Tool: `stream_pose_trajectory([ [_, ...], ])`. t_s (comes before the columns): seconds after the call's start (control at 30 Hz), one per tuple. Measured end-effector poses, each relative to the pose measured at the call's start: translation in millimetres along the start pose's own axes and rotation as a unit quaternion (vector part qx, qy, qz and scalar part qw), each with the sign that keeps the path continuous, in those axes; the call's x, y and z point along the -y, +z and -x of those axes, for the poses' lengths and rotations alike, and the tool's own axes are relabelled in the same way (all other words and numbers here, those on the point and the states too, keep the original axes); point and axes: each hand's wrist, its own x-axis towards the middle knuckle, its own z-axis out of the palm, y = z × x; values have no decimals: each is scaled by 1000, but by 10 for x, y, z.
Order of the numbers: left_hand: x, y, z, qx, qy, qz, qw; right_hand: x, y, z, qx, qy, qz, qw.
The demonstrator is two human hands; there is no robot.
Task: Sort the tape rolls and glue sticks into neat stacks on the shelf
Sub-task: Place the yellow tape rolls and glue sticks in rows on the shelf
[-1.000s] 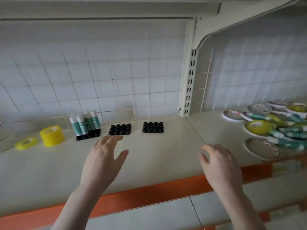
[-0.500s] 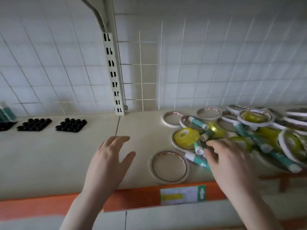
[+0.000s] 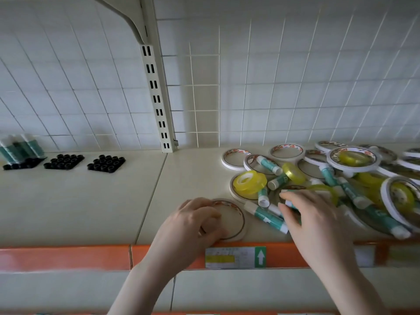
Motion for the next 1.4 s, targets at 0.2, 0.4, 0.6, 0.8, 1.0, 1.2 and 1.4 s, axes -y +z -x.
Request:
stream_pose_trajectory([
  [0.2, 102, -166, -1, 26, -23, -41, 999, 124, 43, -15, -3, -39, -16, 999],
  [0.4, 271, -350, 42, 47, -34, -87, 994, 261, 109, -118, 59, -134, -11, 989],
  [0.6, 378, -416, 66, 38, 14, -96, 995, 383, 206, -200, 123, -153, 65, 978],
  [0.8, 382, -395, 86, -13, 94, -81, 992, 420, 172, -217, 119, -157, 63, 978],
  [1.0, 376, -428, 114, -47, 59, -98, 992, 353, 99, -248, 56, -113, -11, 992],
  [1.2, 393, -558, 195, -107, 38, -118, 986, 421, 69, -383, -15, -79, -147, 986],
  [1.4, 657, -920, 490, -174, 1, -157, 972, 849, 395, -488, -34, -65, -235, 969],
])
